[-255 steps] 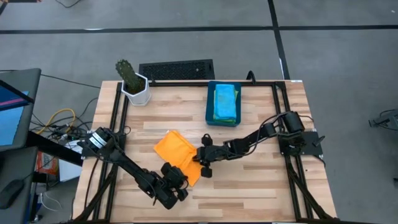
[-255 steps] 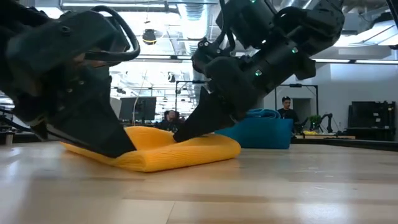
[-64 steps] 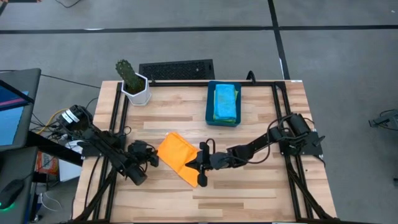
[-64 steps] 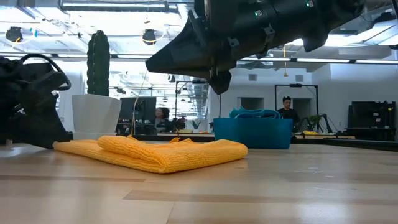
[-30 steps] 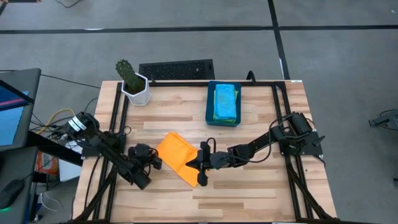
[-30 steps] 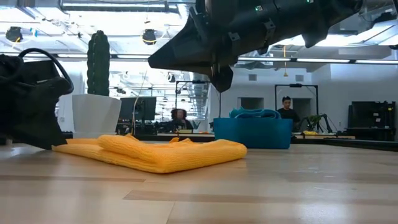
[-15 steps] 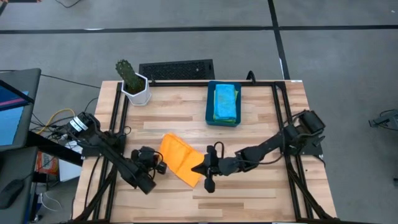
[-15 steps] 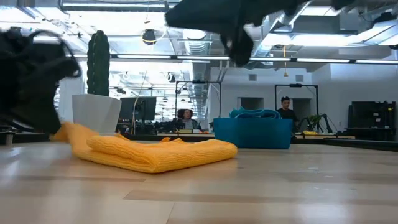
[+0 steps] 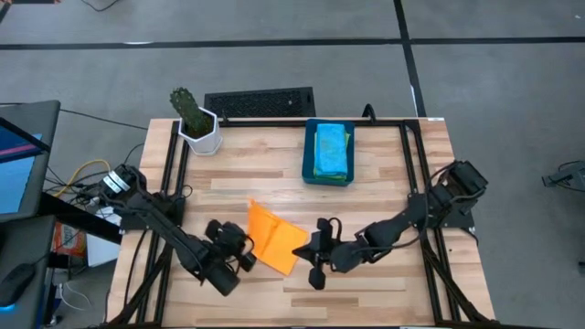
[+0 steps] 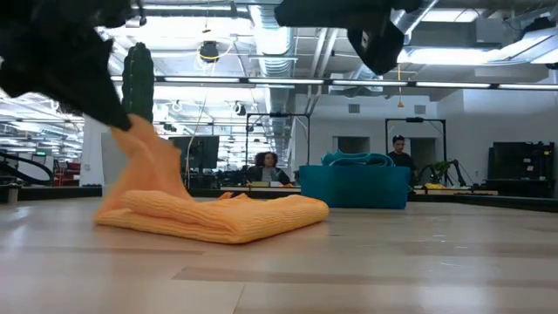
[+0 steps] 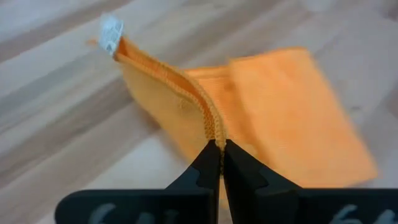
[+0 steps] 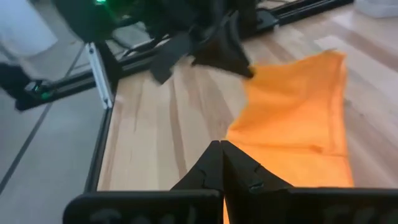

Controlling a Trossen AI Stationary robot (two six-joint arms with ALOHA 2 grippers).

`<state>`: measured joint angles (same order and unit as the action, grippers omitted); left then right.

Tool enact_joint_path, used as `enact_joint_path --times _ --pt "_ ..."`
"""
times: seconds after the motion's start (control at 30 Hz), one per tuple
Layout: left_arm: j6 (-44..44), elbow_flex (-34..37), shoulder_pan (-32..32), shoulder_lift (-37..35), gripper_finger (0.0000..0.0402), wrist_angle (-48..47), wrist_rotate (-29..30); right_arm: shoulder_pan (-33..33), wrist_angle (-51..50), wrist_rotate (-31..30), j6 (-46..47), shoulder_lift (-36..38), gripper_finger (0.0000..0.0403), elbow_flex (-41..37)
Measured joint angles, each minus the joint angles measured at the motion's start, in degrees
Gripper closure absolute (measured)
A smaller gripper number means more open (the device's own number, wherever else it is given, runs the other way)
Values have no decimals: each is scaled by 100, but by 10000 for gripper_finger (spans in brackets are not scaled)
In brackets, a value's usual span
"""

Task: Fold microfiber towels
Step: Fold the orange towel

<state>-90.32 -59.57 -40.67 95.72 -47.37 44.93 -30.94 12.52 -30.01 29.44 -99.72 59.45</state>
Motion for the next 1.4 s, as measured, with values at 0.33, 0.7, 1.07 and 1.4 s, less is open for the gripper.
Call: enact_joint_path --times 0.33,0.7,1.07,1.4 --pt "2419 -7 492 0 401 2231 -1102 -81 -361 -433 511 0 380 6" --pt "2812 -7 860 0 401 3206 -1605 -203 -702 -499 1110 -239 377 13" --pt "2993 -7 967 0 401 3444 -2217 -408 478 -449 1411 -1544 384 27" --pt "2948 -7 967 0 401 3507 -2205 23 626 -59 1771 -1871 383 28"
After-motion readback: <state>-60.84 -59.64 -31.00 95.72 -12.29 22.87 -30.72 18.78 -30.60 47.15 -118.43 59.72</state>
